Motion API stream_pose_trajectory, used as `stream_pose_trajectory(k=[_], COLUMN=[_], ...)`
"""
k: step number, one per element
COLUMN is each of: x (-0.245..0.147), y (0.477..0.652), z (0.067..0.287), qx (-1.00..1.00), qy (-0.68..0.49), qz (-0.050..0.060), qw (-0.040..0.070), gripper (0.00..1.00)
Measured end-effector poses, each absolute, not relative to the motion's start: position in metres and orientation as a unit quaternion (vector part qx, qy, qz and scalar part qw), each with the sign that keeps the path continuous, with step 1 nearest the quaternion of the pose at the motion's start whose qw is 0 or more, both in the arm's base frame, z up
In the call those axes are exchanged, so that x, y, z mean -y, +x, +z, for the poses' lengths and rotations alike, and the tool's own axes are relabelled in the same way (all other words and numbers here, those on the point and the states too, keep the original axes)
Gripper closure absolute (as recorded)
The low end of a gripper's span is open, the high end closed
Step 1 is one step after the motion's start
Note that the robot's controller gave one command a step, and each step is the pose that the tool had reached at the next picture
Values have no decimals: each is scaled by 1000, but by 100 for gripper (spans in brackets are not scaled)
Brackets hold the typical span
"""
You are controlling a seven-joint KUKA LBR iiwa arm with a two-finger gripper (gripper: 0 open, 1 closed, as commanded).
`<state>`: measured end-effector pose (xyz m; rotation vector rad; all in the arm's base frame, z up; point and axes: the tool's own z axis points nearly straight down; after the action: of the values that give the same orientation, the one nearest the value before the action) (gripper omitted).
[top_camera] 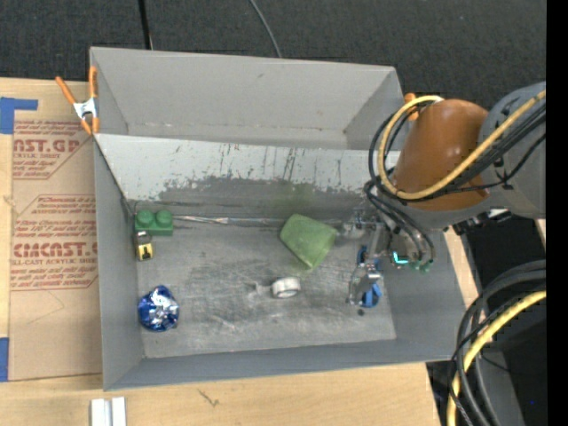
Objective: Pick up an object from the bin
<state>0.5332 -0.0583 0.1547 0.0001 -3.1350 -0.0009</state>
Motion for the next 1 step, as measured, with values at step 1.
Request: stream_pose_trajectory(k=[1], x=[-15], y=[535], z=[76], qx=[999], qy=[54], qz=[-1], qw=[-2], gripper=[0])
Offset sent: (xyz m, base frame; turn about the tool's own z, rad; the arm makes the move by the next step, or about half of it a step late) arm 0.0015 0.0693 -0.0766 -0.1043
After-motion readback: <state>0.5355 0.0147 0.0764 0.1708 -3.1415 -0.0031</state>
